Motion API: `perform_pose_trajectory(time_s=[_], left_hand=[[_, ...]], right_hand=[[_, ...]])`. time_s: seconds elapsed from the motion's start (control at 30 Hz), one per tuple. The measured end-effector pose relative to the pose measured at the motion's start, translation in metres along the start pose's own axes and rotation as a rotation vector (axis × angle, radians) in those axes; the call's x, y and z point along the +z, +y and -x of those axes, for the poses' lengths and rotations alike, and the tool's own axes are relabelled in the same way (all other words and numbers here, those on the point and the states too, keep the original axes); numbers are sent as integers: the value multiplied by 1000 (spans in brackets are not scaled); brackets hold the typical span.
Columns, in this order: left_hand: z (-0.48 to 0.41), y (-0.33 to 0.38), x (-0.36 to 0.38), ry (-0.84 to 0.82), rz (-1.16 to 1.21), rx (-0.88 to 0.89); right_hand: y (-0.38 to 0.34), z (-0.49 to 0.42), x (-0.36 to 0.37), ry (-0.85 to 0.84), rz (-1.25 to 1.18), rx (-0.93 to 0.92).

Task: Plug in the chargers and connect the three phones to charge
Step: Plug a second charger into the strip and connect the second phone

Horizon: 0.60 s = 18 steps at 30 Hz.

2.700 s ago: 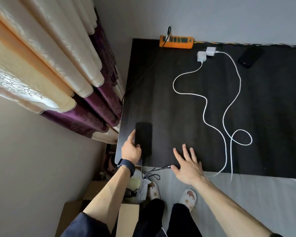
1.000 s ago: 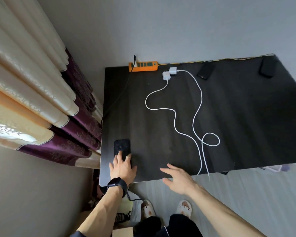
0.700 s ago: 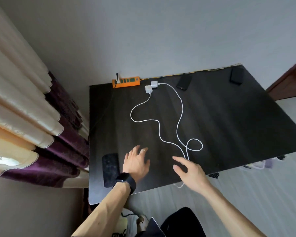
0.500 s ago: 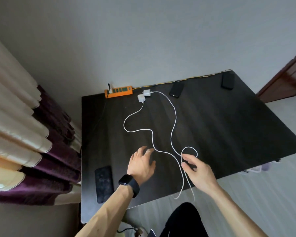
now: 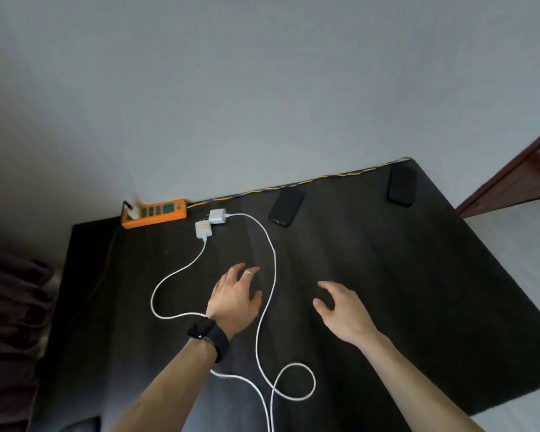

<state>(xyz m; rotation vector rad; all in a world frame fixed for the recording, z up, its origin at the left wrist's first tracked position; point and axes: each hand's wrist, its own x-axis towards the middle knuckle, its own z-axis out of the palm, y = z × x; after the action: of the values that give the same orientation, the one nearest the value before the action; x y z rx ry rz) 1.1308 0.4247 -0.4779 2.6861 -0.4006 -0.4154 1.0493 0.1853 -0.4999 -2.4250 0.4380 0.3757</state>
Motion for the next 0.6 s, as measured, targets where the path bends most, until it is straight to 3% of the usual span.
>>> perform_pose_trajectory(time_s=[0.27,0.6], left_hand=[[-165,61,45,-23,-101,-71],[-280,51,96,-21,-155,-182]], right_hand=[[87,-153,-22,-194,458,-5],[129,-175,15,-202,457,-42]])
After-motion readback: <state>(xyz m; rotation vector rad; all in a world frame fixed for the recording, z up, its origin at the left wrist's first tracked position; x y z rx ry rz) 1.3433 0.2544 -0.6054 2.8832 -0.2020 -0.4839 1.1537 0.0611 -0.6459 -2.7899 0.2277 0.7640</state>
